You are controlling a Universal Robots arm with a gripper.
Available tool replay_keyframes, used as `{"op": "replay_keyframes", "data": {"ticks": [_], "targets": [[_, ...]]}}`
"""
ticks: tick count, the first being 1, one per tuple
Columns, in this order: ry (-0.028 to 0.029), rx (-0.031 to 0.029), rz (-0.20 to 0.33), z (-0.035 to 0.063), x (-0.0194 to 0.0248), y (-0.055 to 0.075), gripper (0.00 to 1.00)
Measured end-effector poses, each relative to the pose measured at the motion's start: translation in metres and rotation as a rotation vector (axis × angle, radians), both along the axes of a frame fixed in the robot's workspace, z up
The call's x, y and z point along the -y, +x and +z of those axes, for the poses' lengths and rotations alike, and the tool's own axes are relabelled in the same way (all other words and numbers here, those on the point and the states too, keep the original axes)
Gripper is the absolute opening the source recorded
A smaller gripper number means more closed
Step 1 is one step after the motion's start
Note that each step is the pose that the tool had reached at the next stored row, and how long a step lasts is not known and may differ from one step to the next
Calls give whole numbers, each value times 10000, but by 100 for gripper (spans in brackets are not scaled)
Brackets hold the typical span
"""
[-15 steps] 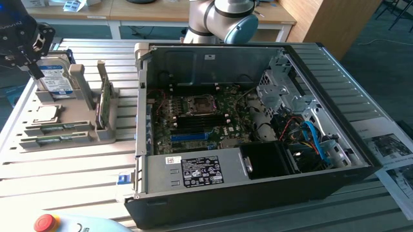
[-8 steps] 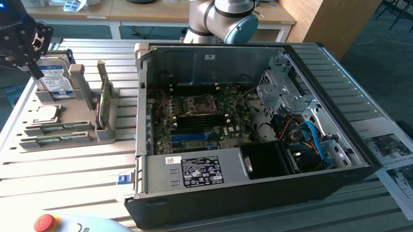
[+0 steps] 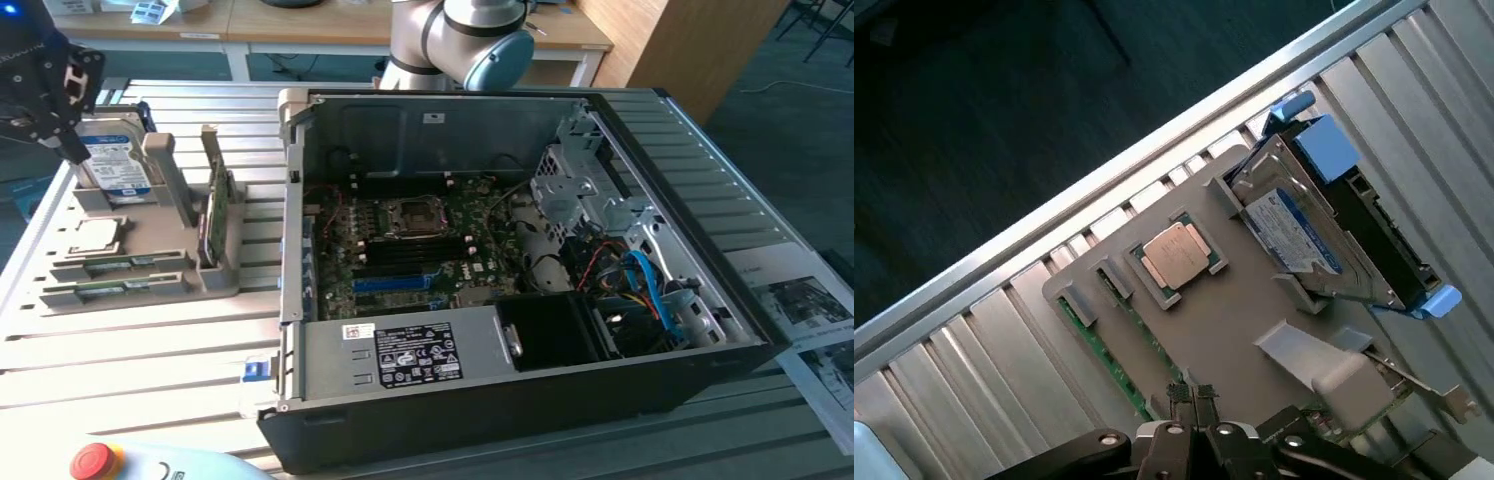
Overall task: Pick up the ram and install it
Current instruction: 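Pick up the ram and move it above insertion slot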
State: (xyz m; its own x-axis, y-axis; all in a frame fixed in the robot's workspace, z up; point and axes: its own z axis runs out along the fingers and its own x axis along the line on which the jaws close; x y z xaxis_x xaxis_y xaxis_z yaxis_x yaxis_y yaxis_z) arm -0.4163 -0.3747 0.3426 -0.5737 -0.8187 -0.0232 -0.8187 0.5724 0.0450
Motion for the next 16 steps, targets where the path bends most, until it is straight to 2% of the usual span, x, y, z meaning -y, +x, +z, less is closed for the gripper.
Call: {"op": "replay_keyframes", "data": {"ticks": [5, 7, 9, 16], "targets": [[1, 0, 867, 0, 0, 0, 10], [0, 0, 2271, 0, 0, 0, 10], [0, 0, 3063, 0, 0, 0, 10], [1, 0, 4223, 0, 0, 0, 10]]}}
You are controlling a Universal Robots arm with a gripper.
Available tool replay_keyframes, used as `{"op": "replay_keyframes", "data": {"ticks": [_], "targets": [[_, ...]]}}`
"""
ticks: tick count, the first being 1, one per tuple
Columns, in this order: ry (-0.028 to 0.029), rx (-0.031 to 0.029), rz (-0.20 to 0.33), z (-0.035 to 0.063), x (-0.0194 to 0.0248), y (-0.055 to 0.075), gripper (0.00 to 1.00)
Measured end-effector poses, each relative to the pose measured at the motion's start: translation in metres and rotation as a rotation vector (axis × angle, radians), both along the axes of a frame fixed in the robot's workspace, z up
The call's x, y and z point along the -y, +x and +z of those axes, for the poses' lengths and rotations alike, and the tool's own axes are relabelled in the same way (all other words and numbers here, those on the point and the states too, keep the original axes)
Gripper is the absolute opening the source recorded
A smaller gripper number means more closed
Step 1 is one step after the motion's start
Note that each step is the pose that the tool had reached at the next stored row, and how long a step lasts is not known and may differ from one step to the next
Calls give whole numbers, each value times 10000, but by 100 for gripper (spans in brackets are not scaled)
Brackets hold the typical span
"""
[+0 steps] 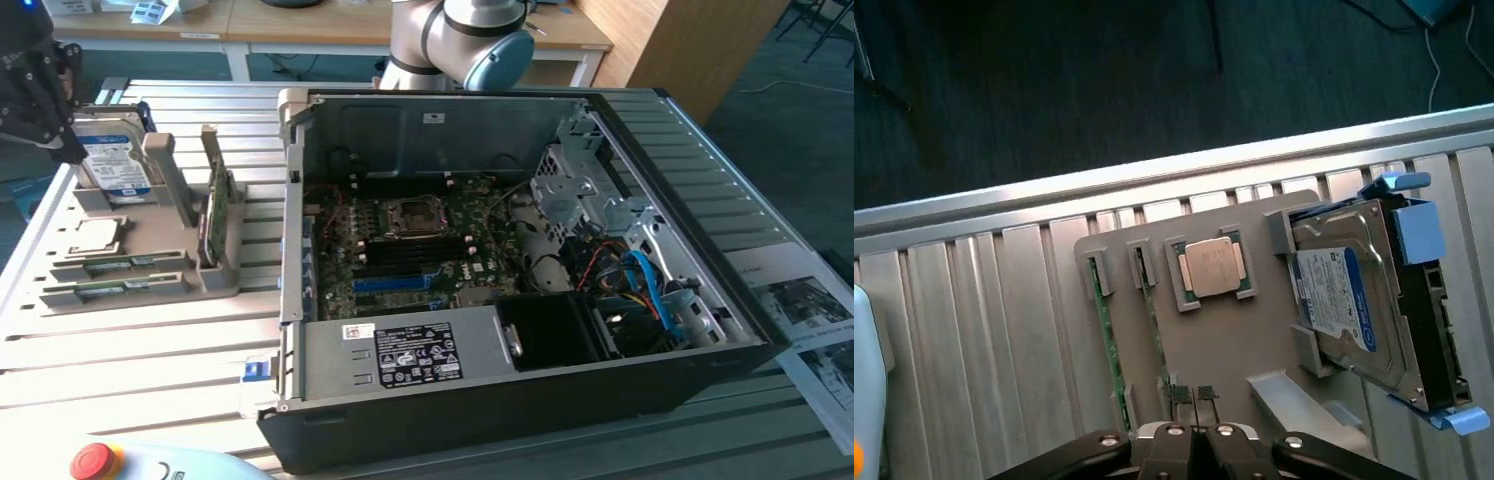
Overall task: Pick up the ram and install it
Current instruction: 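Pick up the ram and move it above insertion slot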
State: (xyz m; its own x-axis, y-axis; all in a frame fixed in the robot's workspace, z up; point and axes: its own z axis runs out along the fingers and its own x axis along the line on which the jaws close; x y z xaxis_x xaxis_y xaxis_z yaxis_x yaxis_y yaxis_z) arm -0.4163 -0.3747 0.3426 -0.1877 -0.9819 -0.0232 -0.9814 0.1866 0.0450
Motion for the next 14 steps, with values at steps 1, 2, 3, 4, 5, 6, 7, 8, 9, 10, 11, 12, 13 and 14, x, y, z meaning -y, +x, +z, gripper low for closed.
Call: {"op": "replay_keyframes", "data": {"ticks": [1, 2, 3, 4, 5, 6, 7, 8, 9, 10, 11, 12, 13, 14], "targets": [[0, 0, 168, 0, 0, 0, 10], [0, 0, 325, 0, 0, 0, 10], [0, 0, 482, 0, 0, 0, 10], [0, 0, 633, 0, 0, 0, 10], [0, 0, 750, 0, 0, 0, 10], [0, 0, 786, 0, 0, 0, 10], [0, 0, 786, 0, 0, 0, 10], [0, 0, 786, 0, 0, 0, 10], [0, 1, 787, 0, 0, 0, 10], [0, 0, 794, 0, 0, 0, 10], [0, 0, 833, 0, 0, 0, 10], [0, 0, 911, 0, 0, 0, 10], [0, 1, 1005, 0, 0, 0, 10], [0, 1, 1108, 0, 0, 0, 10]]}}
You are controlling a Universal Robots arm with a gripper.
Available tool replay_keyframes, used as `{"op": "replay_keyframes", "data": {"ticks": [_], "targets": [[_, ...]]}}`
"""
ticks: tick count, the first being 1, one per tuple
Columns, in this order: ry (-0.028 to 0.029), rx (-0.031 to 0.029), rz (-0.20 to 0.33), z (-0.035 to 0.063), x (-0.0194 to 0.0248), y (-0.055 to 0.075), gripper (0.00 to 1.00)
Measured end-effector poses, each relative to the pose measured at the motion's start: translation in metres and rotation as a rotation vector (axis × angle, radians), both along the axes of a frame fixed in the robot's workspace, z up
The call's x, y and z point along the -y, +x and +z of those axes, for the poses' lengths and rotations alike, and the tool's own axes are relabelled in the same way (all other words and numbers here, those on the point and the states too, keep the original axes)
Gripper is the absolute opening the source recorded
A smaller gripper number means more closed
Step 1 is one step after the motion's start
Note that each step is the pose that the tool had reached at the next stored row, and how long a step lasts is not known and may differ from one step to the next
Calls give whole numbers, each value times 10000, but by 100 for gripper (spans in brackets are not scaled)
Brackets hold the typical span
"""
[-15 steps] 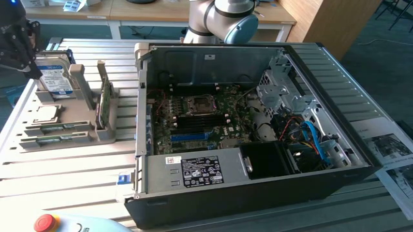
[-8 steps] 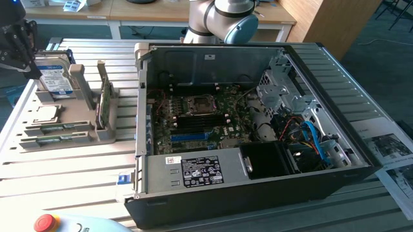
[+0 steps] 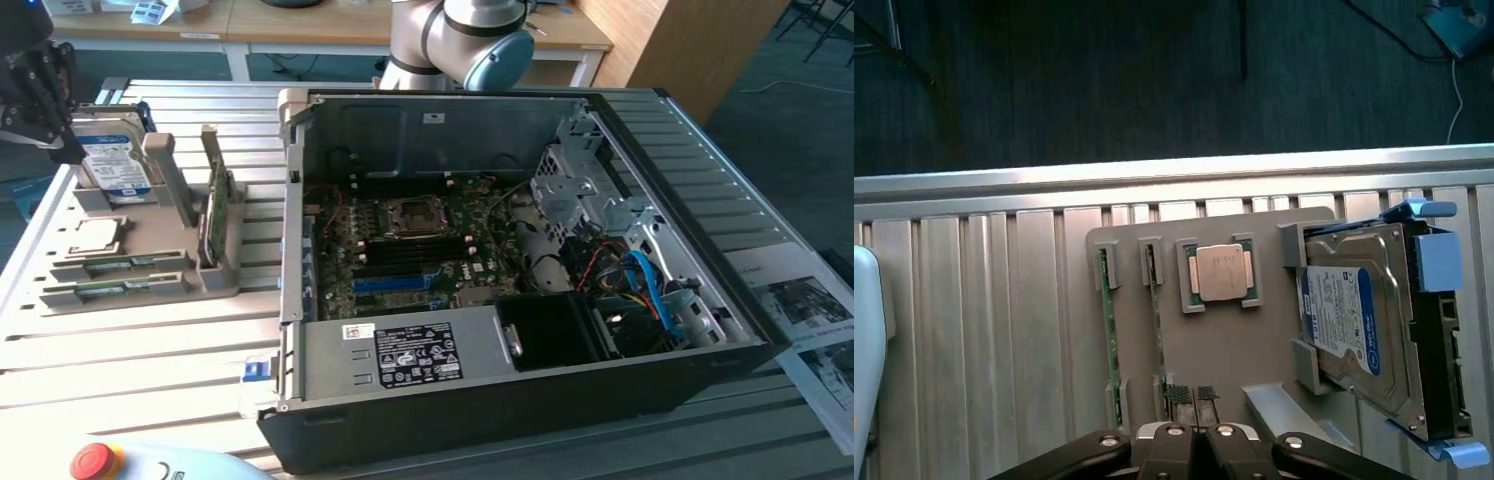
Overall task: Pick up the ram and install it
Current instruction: 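Pick up the ram and move it above insertion slot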
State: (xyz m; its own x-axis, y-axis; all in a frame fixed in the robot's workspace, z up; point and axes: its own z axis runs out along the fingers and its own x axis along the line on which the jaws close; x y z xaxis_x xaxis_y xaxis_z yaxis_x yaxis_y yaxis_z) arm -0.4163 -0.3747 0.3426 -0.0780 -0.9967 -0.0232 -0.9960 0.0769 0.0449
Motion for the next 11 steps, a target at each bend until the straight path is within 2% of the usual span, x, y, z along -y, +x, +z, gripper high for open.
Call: {"op": "replay_keyframes", "data": {"ticks": [4, 11], "targets": [[0, 0, 389, 0, 0, 0, 10], [0, 0, 441, 0, 0, 1, 10]]}}
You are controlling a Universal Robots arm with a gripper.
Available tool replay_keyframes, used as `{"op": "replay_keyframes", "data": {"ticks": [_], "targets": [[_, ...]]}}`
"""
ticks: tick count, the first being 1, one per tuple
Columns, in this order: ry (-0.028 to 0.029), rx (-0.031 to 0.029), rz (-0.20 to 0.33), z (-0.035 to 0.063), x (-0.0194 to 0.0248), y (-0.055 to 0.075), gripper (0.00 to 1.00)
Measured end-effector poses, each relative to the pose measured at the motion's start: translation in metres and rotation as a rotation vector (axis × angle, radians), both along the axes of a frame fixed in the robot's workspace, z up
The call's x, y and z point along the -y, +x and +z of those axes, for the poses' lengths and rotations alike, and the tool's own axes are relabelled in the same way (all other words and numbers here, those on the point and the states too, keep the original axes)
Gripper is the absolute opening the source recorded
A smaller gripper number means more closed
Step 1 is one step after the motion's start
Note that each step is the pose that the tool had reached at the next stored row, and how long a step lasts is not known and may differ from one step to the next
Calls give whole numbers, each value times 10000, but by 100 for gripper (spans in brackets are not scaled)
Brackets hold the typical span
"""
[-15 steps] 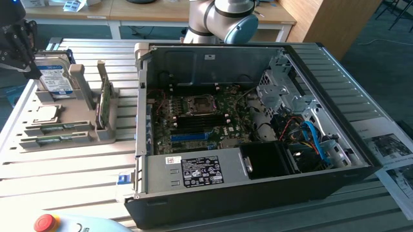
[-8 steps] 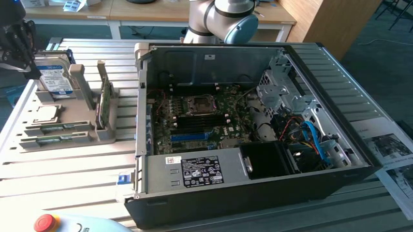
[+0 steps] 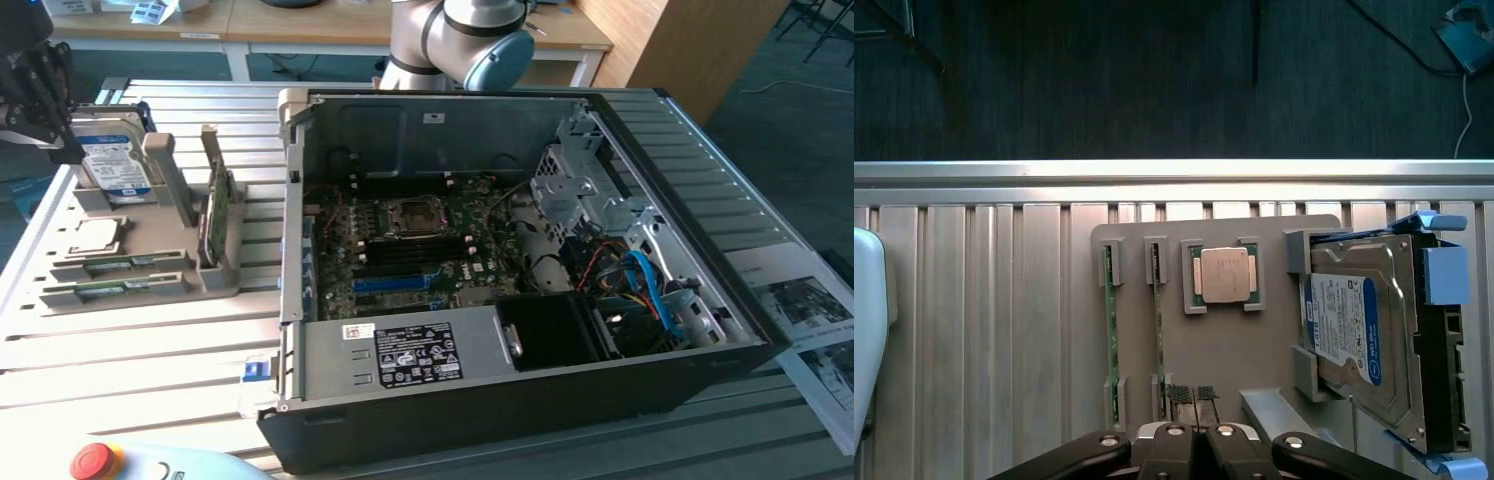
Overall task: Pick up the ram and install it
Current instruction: 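Pick up the ram and move it above insertion slot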
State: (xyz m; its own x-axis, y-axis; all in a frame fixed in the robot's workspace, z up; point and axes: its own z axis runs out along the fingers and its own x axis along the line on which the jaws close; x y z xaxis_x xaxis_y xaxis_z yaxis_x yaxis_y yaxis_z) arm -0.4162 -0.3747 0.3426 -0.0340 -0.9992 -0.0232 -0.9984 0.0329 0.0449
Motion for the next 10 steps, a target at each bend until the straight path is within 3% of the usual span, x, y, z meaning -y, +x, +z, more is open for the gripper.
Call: {"op": "replay_keyframes", "data": {"ticks": [10], "targets": [[0, -1, 227, -1, 0, 8, 10]]}}
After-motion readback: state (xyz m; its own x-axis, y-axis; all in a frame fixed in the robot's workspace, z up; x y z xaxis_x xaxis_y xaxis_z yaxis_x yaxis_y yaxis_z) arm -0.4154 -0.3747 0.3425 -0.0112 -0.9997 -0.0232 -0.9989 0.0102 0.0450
